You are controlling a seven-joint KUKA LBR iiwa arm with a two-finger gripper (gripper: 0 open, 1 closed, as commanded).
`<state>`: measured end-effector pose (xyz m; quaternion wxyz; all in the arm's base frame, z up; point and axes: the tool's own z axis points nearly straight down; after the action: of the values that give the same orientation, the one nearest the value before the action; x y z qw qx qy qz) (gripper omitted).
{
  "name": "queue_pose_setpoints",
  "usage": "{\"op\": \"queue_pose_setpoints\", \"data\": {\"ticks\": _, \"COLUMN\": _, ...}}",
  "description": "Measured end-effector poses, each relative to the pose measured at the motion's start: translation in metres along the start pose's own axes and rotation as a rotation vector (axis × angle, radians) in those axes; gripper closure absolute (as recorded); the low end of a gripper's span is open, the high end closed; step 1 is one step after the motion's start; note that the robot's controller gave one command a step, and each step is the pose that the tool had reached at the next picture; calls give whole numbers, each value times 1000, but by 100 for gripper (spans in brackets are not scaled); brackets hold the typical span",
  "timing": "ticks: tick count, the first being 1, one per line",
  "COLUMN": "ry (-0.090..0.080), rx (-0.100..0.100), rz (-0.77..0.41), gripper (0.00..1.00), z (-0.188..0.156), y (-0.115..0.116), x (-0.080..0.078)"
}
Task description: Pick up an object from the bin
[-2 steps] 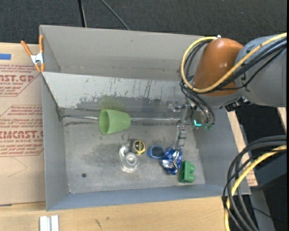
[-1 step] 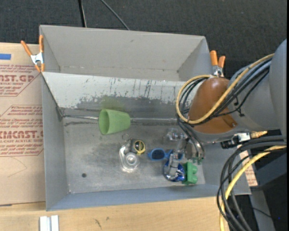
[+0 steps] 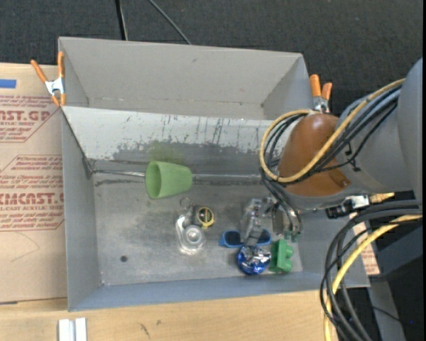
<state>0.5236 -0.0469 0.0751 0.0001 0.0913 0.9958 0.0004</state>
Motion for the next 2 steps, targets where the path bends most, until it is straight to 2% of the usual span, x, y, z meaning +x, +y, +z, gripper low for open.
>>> {"op": "queue_pose_setpoints", "data": {"ticks": 1, "ry": -16, "rx": -2, "rz": 2, "gripper": 0, "z": -3, "y": 1, "x": -4}}
{"op": "queue_pose_setpoints", "data": {"ticks": 2, "ry": -2, "rx": 0, "rz": -144, "gripper": 0, "z": 5, "y": 35, "x": -8}}
